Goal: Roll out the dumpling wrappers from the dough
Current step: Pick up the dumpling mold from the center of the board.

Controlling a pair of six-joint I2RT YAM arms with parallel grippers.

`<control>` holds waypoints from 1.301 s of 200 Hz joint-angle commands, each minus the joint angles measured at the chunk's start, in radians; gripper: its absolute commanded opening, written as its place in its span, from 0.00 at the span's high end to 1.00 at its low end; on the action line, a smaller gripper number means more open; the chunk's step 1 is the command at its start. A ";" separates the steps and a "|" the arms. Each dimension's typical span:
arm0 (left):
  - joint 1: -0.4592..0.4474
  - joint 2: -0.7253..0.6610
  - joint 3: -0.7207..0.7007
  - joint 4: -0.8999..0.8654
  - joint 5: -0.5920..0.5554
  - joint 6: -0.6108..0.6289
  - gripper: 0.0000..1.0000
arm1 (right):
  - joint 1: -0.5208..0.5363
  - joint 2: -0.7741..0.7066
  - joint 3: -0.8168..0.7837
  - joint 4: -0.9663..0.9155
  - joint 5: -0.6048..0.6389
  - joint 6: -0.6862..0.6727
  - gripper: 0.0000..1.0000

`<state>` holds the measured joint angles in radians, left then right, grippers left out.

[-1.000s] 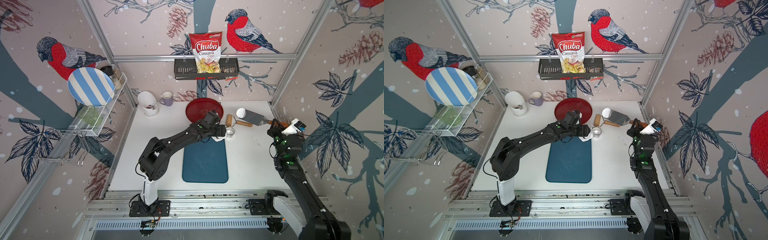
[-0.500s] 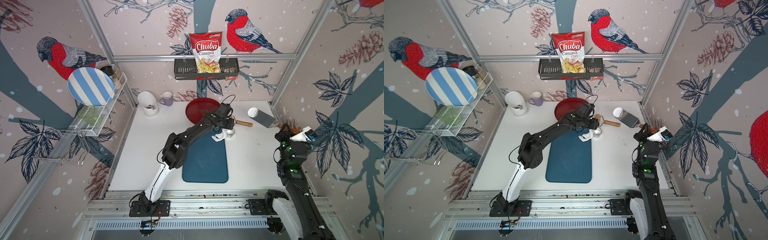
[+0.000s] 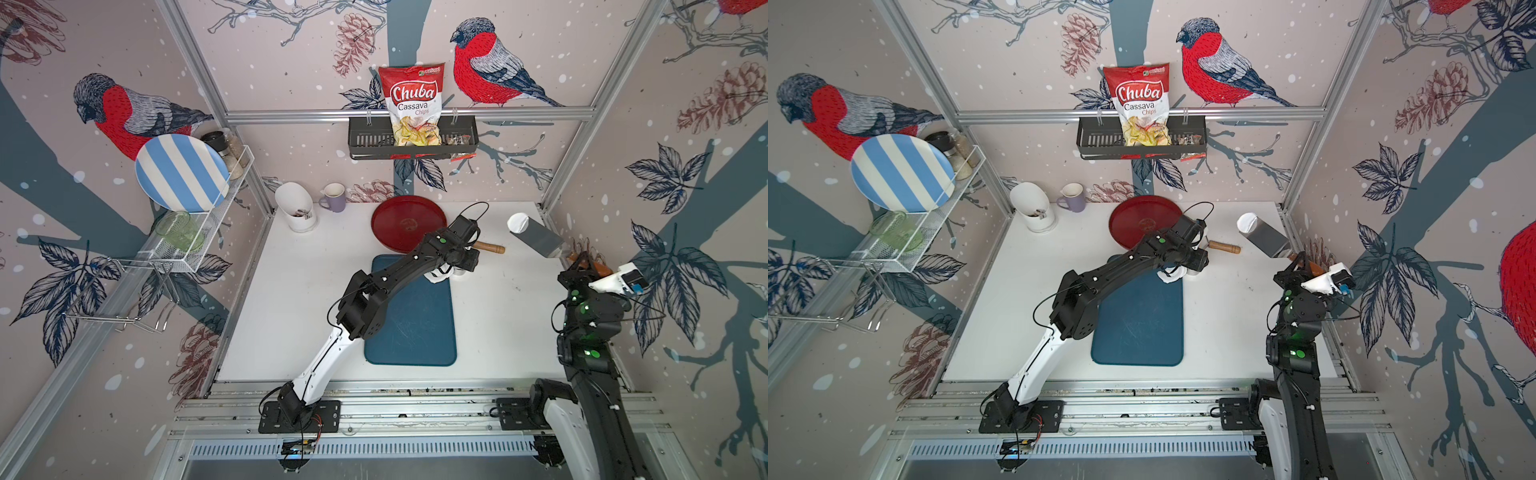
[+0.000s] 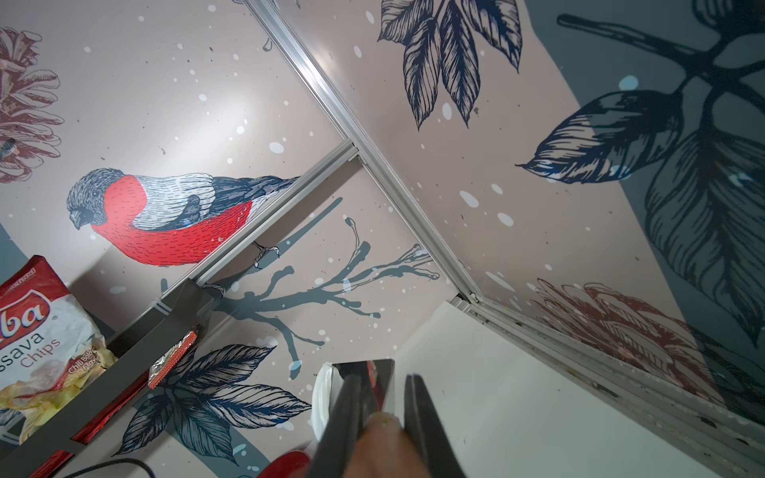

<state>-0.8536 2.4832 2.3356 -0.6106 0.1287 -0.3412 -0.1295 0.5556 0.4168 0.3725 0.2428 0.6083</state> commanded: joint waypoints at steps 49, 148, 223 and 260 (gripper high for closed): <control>-0.012 0.079 0.029 0.123 -0.066 0.018 0.55 | -0.004 -0.047 -0.012 -0.005 0.036 0.013 1.00; -0.013 0.178 0.094 0.111 -0.097 0.018 0.68 | -0.009 -0.063 -0.022 -0.004 0.039 0.016 1.00; -0.013 0.191 0.105 0.119 -0.066 0.002 0.94 | -0.010 -0.068 -0.026 -0.009 0.038 0.019 1.00; -0.012 0.180 0.104 0.118 -0.061 -0.005 1.00 | -0.012 -0.071 -0.027 -0.010 0.038 0.018 1.00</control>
<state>-0.8650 2.6713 2.4363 -0.4835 0.0528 -0.3374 -0.1383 0.4900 0.3901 0.3222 0.2760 0.6083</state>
